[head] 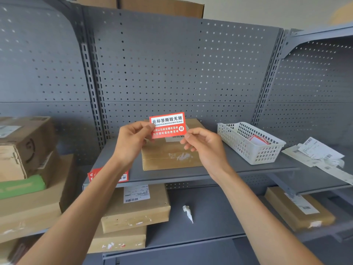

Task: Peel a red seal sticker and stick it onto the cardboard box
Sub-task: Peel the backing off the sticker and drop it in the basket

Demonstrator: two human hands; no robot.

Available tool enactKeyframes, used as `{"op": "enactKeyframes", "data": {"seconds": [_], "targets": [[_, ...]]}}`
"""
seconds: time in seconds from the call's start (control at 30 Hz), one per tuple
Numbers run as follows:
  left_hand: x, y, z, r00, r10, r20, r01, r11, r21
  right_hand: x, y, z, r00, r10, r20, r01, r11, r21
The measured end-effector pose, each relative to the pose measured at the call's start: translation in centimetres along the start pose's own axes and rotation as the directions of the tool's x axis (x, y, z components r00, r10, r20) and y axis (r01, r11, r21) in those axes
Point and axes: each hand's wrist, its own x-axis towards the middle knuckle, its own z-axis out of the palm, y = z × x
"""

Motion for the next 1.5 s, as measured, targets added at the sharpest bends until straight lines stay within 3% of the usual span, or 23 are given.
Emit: {"op": "enactKeyframes", "data": {"seconds": [0.13,0.17,0.23,0.3,0.37,0.5,0.73,1.2,1.5], "targets": [[-0.4,0.2,0.7,0.992,0.082,-0.101,-0.072,0.993,0.099,-0.2,0.0,0.2,0.999,-0.009,-0.043,0.009,1.0,0.017],[-0.7,0.2,0.9,0.967,0.173,-0.186,-0.139,0.973,0.186,-0.3,0.0,0.3,0.997,-0.011,-0.075,0.013,0.999,0.029],[-2.0,0.5,1.3,0.842,0.449,-0.298,-0.329,0.866,0.376,-0.5,-0.1,0.4,0.991,-0.009,-0.134,0.017,0.998,0.062],[-3.2,1.1,2.2,0.703,0.685,-0.193,-0.522,0.681,0.513,-0.7,-0.2,0.7,0.985,-0.006,-0.174,0.02,0.997,0.08],[-3.9,1.5,3.5,0.654,0.755,-0.055,-0.616,0.573,0.541,-1.0,-0.4,1.2,0.981,-0.006,-0.193,0.026,0.994,0.105],[-4.5,1.3,5.5,0.755,0.656,0.013,-0.583,0.661,0.473,-1.8,-1.1,1.8,0.976,-0.091,-0.2,0.113,0.988,0.103],[-5.1,2.4,6.2,0.802,0.597,-0.022,-0.528,0.726,0.441,-2.3,-2.2,1.6,0.964,-0.18,-0.196,0.196,0.978,0.069],[-4.4,3.0,5.0,0.782,0.62,0.064,-0.57,0.67,0.476,-2.5,-2.2,1.9,0.956,-0.23,-0.182,0.215,0.972,-0.096],[-4.3,2.8,5.1,0.746,0.66,0.093,-0.601,0.606,0.521,-2.8,-2.7,1.6,0.953,-0.244,-0.177,0.231,0.969,-0.089]]}}
